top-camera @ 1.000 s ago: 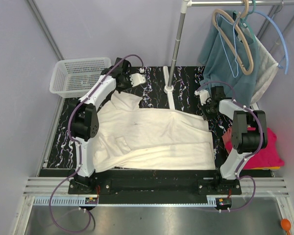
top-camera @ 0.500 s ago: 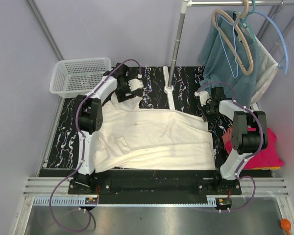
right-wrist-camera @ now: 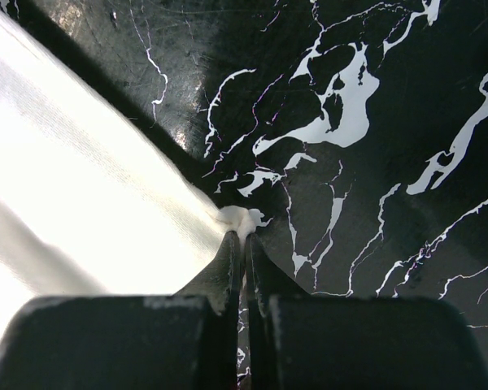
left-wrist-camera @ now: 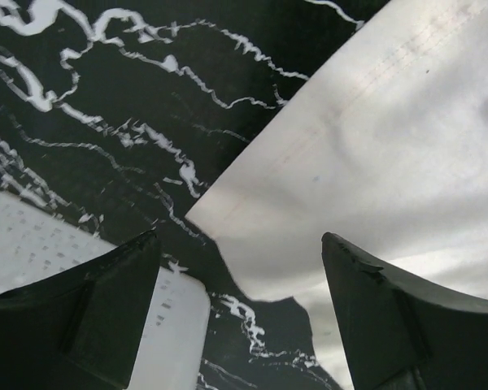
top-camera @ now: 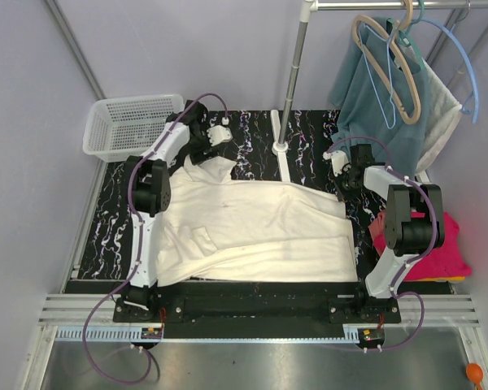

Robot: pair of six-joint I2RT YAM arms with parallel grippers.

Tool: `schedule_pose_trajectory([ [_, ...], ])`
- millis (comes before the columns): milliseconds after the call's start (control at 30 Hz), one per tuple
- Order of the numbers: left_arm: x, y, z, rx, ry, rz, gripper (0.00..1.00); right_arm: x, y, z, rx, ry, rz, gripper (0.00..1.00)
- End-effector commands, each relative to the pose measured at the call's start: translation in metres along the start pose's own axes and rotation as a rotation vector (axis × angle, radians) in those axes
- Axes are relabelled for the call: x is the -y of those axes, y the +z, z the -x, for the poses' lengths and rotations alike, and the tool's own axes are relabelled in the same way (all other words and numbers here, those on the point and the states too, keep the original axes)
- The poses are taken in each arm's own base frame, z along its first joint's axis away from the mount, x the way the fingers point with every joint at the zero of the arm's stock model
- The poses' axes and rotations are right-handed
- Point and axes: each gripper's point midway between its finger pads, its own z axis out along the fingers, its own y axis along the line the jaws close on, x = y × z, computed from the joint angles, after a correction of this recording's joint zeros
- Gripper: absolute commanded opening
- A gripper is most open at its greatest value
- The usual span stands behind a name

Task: Fold and stack the t-shirts
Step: Fold the tshirt

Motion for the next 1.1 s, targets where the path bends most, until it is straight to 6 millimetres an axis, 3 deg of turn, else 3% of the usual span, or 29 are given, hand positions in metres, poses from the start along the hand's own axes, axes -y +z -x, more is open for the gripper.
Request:
schedule_pose_trajectory([
  [0,0.010,0.014,-0.010,-0.011,0.028,-0.085,0.86,-0.010,0.011,-0.019,-0.051,0.012,0.036,0.00],
  [333,0.044,0.023,-0.035,-0.105,0.120,-0.231,0.87,-0.011,0.015,-0.021,-0.049,0.024,0.042,0.00],
  [467,0.073,0.021,-0.039,-0.140,0.165,-0.331,0.83,-0.012,0.013,-0.019,-0.043,0.023,0.041,0.00],
  [667,0.075,0.021,-0.036,-0.165,0.233,-0.331,0.75,-0.010,0.010,-0.019,-0.042,0.015,0.029,0.00],
  [700,0.076,0.023,-0.038,-0.177,0.246,-0.333,0.72,-0.010,0.010,-0.019,-0.041,0.015,0.027,0.00],
  [767,0.076,0.028,-0.039,-0.193,0.257,-0.333,0.48,-0.011,0.009,-0.021,-0.042,0.015,0.029,0.00],
  [867,0.072,0.033,-0.038,-0.198,0.256,-0.317,0.24,-0.013,0.010,-0.024,-0.048,0.018,0.036,0.00],
  [1067,0.053,0.038,-0.030,-0.182,0.242,-0.218,0.04,-0.012,0.009,-0.024,-0.051,0.009,0.028,0.00],
])
